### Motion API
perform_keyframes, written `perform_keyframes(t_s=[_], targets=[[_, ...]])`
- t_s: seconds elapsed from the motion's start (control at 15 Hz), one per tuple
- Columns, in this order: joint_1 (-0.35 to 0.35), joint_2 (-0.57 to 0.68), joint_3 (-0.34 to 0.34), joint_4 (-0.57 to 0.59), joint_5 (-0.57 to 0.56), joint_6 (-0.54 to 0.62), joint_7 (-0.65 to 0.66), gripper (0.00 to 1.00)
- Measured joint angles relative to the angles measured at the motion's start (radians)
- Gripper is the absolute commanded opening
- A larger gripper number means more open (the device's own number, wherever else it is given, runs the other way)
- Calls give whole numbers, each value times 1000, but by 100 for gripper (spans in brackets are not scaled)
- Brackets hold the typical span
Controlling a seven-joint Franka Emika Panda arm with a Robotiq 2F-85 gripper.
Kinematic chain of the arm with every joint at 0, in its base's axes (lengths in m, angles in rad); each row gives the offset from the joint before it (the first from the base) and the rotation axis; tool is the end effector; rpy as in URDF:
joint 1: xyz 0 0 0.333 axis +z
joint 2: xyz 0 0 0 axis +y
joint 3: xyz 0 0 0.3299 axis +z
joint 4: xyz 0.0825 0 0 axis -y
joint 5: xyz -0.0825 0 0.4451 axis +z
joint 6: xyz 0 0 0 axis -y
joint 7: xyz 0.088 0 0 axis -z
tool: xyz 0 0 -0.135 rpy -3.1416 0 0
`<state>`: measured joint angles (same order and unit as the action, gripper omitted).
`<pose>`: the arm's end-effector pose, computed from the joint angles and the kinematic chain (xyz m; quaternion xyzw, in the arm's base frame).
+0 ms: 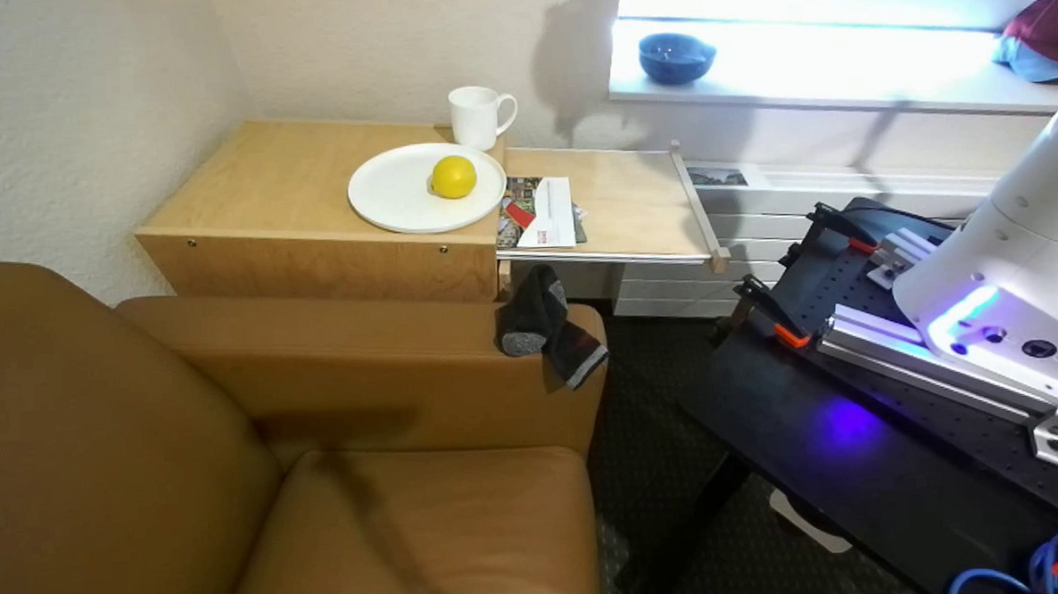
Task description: Close the top compartment of the dresser
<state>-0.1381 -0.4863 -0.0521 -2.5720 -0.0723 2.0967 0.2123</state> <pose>0.4278 -0.0862 0.3816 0.9836 -0.1793 0.0057 0.0191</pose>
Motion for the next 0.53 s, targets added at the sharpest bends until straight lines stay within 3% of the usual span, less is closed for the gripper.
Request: perform_keyframes(t_s=[0.53], targets=[[-149, 304, -203, -130, 15, 44, -5, 100]])
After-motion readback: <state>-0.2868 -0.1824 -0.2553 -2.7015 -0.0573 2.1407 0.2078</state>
